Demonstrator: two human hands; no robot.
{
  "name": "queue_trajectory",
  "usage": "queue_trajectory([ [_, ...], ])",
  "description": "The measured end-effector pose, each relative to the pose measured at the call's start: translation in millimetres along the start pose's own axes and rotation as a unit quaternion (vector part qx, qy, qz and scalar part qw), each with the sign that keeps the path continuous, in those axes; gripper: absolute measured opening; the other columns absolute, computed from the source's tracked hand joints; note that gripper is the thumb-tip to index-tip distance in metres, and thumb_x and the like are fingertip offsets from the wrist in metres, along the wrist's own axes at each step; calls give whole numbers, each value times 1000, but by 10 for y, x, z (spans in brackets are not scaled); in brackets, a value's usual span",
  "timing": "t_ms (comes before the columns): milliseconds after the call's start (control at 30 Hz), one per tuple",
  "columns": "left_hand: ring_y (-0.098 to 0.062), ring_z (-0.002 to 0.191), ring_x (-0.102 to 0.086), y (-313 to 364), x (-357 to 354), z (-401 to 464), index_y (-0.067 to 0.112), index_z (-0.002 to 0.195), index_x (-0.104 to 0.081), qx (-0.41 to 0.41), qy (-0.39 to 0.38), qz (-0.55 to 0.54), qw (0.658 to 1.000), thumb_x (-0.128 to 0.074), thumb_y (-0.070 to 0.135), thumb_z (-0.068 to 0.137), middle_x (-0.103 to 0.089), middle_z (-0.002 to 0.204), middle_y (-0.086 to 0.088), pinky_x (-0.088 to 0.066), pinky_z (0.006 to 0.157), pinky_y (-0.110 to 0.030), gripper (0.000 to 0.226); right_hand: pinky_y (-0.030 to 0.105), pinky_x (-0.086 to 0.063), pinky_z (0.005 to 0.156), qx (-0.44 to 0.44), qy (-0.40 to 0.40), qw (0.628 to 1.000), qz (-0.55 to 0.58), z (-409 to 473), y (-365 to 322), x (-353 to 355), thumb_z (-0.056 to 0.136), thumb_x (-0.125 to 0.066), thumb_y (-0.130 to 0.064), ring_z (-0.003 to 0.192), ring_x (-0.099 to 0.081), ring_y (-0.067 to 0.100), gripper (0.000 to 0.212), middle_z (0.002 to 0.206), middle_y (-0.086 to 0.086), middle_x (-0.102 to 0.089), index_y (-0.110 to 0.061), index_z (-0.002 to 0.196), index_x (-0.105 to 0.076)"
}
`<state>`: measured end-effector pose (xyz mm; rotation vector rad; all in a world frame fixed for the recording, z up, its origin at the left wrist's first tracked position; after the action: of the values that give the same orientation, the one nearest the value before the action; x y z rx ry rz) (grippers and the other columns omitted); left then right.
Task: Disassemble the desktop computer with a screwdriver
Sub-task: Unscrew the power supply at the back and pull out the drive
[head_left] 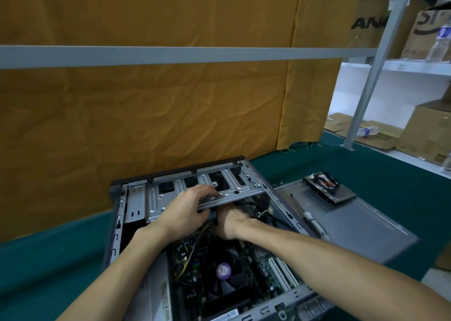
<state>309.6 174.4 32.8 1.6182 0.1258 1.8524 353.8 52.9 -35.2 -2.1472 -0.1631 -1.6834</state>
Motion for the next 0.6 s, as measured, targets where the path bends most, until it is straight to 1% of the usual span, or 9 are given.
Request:
queue_trajectory([
  [67, -12, 133, -52, -4, 11, -8, 22, 132, -64, 2, -1, -5, 1000, -63, 6, 89, -53, 147, 7, -42, 111, -27, 46, 32, -49, 71, -8, 10, 1000, -2, 3, 26, -1, 91, -61, -18, 103, -66, 36, 26, 110, 18, -62, -9, 115, -58],
  [133, -11, 132, -53, -10, 28, -14, 22, 131, -65, 4, -3, -16, 1000, -64, 6, 89, -54, 147, 7, -42, 110, -25, 45, 31, -46, 67, -21, 14, 1000, 1, 4, 51, -7, 91, -62, -20, 100, -66, 34, 22, 106, 17, -61, -11, 109, -55],
  [200, -11, 133, -52, -16, 39, -16, 22, 131, -65, 5, -5, -24, 1000, -65, 5, 89, -54, 147, 7, -42, 111, -26, 46, 31, -46, 67, -26, 11, 1000, -2, 10, 50, -28, 91, -62, -20, 99, -66, 34, 21, 109, 18, -63, -10, 108, -56],
  [300, -10, 137, -49, -18, 40, -22, 22, 132, -65, 6, -11, -31, 999, -65, 5, 89, -53, 149, 7, -39, 114, -28, 46, 31, -47, 69, -33, 9, 999, 14, -2, 47, -45, 91, -62, -21, 103, -66, 35, 29, 113, 18, -63, -7, 116, -59],
  [367, -10, 138, -48, -18, 45, -16, 22, 133, -65, 4, -14, -31, 999, -65, 6, 89, -52, 149, 6, -38, 115, -28, 46, 30, -45, 67, -37, 9, 999, 35, -1, 54, -28, 90, -62, -22, 103, -66, 35, 33, 110, 17, -62, -7, 119, -58],
  [467, -9, 140, -46, -21, 52, -3, 21, 134, -64, 2, -16, -31, 999, -65, 7, 90, -52, 150, 6, -36, 116, -25, 46, 27, -40, 60, -39, 12, 998, 53, -4, 53, 5, 90, -61, -20, 102, -64, 35, 23, 112, 18, -61, -13, 111, -54],
  [500, -8, 140, -45, -23, 51, -6, 22, 134, -64, 3, -17, -32, 999, -65, 7, 90, -51, 150, 6, -36, 116, -25, 46, 27, -40, 59, -43, 14, 998, 54, -10, 51, 4, 90, -61, -20, 102, -64, 34, 23, 113, 17, -62, -13, 111, -54],
  [600, -8, 141, -44, -21, 49, -12, 21, 135, -63, 6, -18, -36, 999, -65, 7, 90, -50, 151, 6, -35, 116, -23, 47, 31, -48, 66, -60, 24, 997, 37, -39, 50, -28, 90, -64, -24, 100, -67, 35, 33, 113, 17, -64, -8, 119, -58],
])
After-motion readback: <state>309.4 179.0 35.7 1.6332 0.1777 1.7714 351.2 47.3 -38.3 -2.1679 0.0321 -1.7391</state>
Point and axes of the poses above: each hand's wrist, its own z-axis towards the middle knuckle, its own x-axis out of the back of the hand, y = z × x, the point moved 4 cm from there along z, towards the middle knuckle
